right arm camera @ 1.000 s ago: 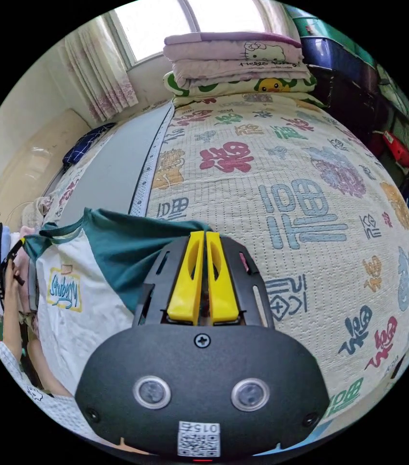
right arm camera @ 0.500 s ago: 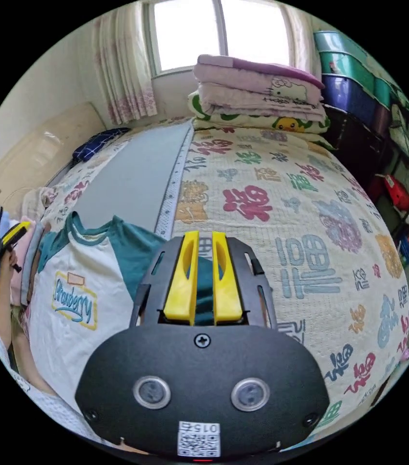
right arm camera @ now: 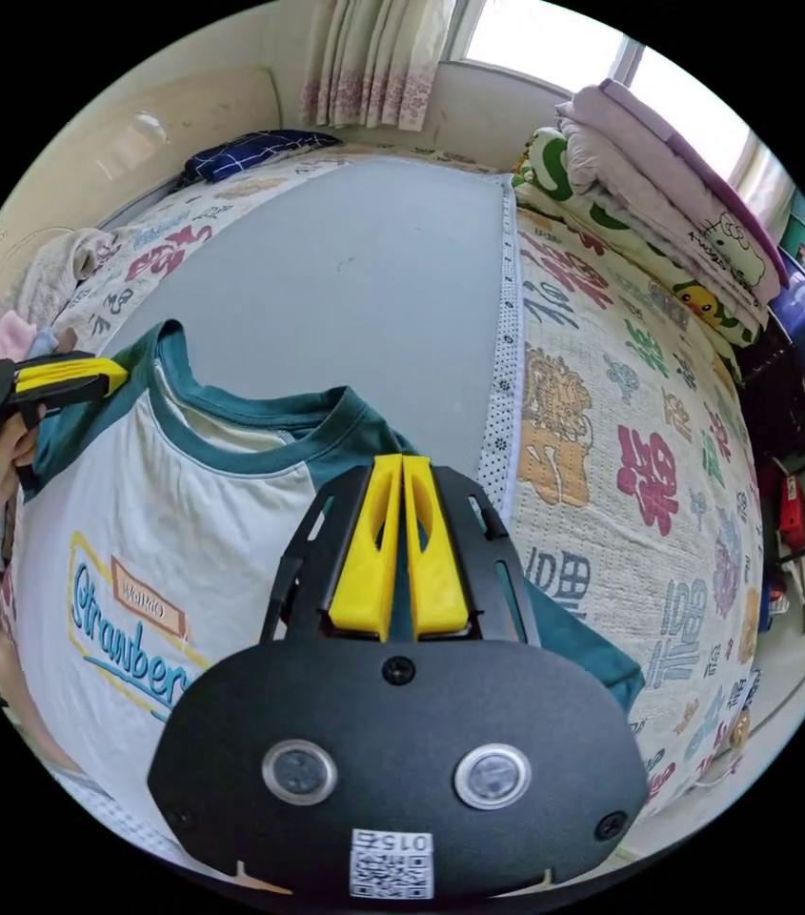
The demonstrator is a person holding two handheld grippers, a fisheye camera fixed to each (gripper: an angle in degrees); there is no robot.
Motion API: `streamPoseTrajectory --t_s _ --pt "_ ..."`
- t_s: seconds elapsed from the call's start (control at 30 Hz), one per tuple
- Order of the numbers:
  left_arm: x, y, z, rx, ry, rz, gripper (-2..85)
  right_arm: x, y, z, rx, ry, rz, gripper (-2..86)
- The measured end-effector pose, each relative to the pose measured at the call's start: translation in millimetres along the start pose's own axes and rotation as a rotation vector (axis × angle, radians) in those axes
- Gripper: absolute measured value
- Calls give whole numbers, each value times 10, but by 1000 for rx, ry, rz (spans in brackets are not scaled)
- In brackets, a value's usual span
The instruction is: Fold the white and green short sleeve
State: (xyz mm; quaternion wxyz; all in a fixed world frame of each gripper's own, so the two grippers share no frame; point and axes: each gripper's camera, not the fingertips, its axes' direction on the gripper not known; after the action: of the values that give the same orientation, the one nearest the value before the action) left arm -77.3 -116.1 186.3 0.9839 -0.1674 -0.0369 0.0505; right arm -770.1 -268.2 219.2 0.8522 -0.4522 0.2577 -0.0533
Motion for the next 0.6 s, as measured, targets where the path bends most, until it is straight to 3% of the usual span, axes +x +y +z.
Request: streamPoseTrajectory --t_s 0.17,0.33,0.47,0.6 --pt "-124 77 -17 -21 0 -72 -2 297 -31 309 -55 -46 79 -7" --pt "4 846 -894 178 97 -44 5 721 674 -175 177 -291 106 4" --pt "270 2168 -1698 244 217 65 15 1012 2062 -832 375 -448 39 25" --pt "196 3734 -2127 246 300 -30 28 1346 3506 -934 310 -473 145 59"
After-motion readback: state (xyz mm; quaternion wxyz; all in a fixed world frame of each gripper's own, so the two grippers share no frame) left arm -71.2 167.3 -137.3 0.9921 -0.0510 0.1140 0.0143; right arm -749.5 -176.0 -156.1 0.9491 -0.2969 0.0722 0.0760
